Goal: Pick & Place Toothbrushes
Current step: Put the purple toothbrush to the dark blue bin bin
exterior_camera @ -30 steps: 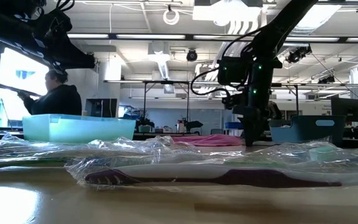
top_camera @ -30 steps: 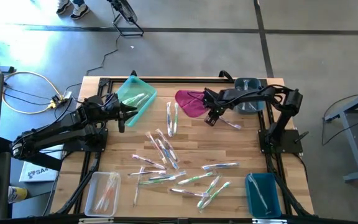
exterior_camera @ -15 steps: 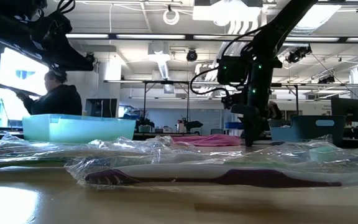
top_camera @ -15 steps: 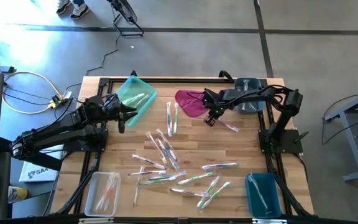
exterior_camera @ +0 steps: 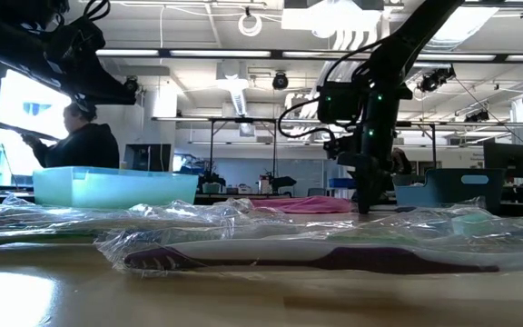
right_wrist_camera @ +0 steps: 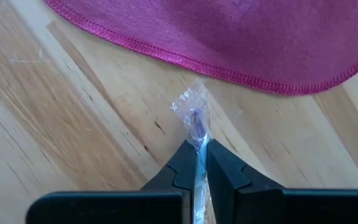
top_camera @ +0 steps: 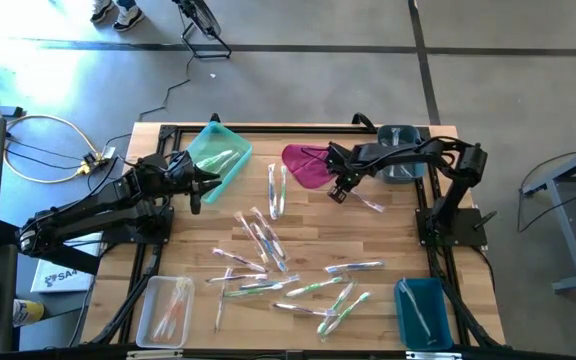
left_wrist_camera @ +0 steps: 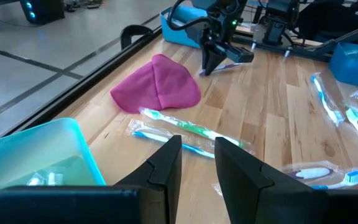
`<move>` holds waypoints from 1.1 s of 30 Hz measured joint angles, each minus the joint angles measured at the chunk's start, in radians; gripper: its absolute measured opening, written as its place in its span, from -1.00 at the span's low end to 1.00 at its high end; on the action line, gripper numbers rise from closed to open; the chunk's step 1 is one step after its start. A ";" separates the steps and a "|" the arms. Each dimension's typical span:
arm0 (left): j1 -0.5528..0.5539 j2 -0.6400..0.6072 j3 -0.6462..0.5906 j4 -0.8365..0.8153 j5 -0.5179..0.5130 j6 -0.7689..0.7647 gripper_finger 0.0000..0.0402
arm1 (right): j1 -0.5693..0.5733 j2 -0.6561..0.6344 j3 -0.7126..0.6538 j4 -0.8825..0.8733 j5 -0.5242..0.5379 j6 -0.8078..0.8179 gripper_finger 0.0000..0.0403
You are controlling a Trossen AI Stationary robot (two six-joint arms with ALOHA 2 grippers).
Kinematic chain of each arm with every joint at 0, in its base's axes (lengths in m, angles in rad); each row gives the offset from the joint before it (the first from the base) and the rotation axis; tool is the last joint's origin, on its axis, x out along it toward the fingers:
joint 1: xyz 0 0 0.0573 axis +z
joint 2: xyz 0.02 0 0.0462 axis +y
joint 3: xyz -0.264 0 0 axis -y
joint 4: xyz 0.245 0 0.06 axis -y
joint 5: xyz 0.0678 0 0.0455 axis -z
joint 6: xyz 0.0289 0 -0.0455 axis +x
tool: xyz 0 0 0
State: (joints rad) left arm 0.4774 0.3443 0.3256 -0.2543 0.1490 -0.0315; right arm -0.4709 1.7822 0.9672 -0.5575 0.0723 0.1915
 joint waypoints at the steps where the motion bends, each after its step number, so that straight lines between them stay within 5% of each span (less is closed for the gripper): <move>1: 0.000 0.000 0.000 0.000 0.000 0.000 -0.54 | 0.001 -0.006 0.000 0.000 0.000 0.005 -0.93; 19: 0.000 0.000 0.000 0.001 0.000 0.000 -0.54 | 0.078 -0.277 0.006 -0.041 0.112 0.078 -0.93; 33: 0.000 0.000 0.000 -0.018 -0.010 0.000 -0.54 | 0.287 -0.548 0.007 -0.064 0.257 0.300 -0.93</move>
State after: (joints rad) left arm 0.4774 0.3443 0.3256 -0.2726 0.1390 -0.0319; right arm -0.1840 1.2341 0.9741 -0.6220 0.3295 0.4915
